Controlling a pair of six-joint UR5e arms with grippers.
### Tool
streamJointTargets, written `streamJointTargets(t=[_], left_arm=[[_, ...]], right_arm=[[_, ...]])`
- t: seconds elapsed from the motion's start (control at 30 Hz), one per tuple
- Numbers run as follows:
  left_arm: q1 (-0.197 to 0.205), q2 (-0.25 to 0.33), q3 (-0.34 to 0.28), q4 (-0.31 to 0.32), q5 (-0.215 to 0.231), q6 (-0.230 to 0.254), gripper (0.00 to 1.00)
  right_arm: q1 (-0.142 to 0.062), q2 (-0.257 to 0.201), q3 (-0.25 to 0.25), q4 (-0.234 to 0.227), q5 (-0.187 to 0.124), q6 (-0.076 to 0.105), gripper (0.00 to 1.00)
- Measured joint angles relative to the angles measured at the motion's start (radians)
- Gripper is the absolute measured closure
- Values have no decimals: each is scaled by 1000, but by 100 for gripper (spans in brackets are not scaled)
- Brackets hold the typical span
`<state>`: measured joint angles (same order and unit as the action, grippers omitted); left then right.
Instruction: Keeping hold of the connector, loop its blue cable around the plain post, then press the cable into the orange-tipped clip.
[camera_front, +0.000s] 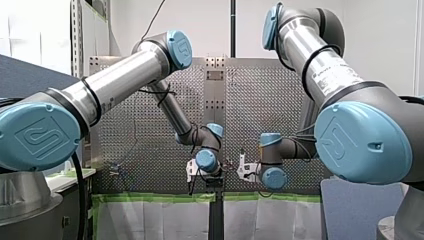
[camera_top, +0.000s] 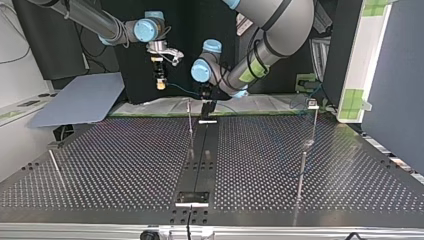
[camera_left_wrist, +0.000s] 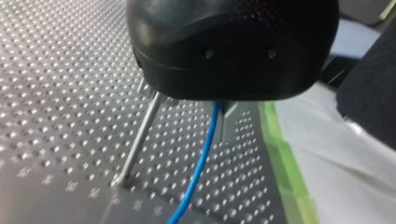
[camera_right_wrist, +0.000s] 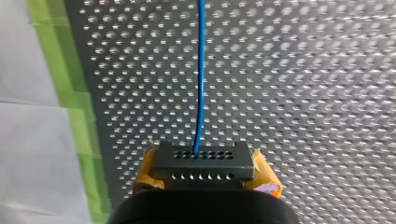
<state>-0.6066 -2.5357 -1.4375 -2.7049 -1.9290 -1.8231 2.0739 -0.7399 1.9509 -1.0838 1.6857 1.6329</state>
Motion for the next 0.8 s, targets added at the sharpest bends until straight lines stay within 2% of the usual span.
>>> streamJointTargets(t=[0.17,0.43,0.8], left_arm=[[1,0,-2,50,-22,11,100],[-4,-2,-2,98,-63,49,100],[2,-45,12,137,-47,61,100]], right_arm=[[-4,33,-32,33,1,-1,100],[-11,42,-49,22,0,5,100],[-26,43,-83,25,-4,4,100]])
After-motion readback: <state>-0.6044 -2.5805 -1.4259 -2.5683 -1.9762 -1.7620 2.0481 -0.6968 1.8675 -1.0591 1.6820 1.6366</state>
